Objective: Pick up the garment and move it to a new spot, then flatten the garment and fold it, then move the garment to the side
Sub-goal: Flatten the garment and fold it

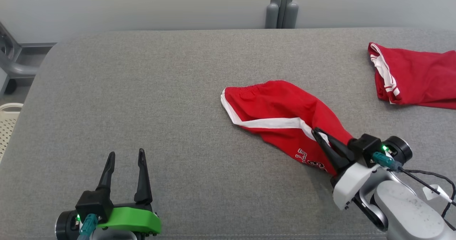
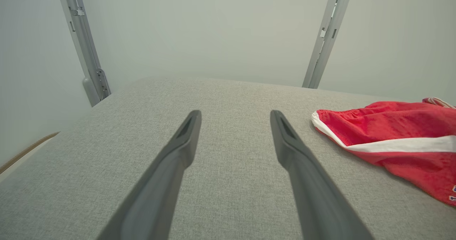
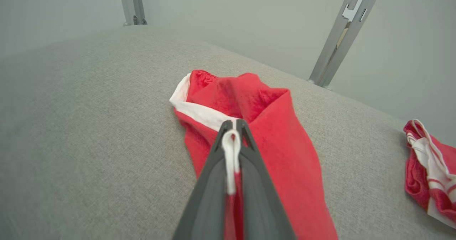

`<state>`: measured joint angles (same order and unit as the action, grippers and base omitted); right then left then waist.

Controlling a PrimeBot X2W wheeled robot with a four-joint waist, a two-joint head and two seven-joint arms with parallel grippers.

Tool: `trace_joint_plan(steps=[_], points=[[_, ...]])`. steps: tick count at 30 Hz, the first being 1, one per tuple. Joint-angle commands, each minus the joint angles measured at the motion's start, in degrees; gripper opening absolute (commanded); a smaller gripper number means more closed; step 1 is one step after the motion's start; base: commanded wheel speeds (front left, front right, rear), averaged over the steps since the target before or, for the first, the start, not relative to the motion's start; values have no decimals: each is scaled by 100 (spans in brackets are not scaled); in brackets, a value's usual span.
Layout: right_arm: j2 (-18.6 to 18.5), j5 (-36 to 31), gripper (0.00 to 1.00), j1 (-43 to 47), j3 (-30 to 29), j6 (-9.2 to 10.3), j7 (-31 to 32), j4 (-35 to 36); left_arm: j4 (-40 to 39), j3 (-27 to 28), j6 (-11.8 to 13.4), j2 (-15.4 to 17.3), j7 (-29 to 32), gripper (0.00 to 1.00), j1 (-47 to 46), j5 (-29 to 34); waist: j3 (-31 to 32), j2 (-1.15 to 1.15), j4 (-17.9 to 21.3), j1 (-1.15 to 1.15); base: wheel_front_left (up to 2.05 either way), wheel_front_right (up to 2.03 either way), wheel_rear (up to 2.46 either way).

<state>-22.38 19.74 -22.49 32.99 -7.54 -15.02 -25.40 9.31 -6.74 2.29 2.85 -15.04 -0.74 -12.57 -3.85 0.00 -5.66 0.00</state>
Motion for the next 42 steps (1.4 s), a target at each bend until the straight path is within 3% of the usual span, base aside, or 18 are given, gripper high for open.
trace_joint_plan(steps=[1,4,12,13,15,20,27,32,42], points=[[-79,52,0,58,0,10,-17,51,-1,8,3,11,-16,100,-95,-25,-1,0,4,0,0,0,0],[-154,201,0,286,220,9,-16,263,30,-4,-10,11,-16,100,-91,-31,21,0,5,0,0,0,0],[-212,576,0,421,930,10,23,-117,75,-21,-29,11,-16,100,-52,-14,89,0,-5,0,0,0,0],[-202,624,29,393,1001,9,26,-186,74,-22,-28,11,-16,100,-46,-11,95,0,-7,0,0,0,0],[-168,718,100,316,1053,9,7,-211,69,-15,-20,11,-16,100,-32,-5,101,0,-3,0,0,0,0],[-212,887,100,249,1071,9,-14,28,57,16,-8,11,-16,100,12,10,124,0,31,0,0,0,0],[-396,686,100,542,489,9,-17,884,47,-1,5,11,-16,100,28,-27,147,0,85,0,0,0,0],[-408,434,100,579,84,9,-17,533,48,-20,-7,11,-16,100,22,-18,162,0,57,0,0,0,0],[-180,248,100,289,8,9,307,-477,47,-14,-15,11,-16,100,-13,8,112,0,-162,0,0,0,0]])
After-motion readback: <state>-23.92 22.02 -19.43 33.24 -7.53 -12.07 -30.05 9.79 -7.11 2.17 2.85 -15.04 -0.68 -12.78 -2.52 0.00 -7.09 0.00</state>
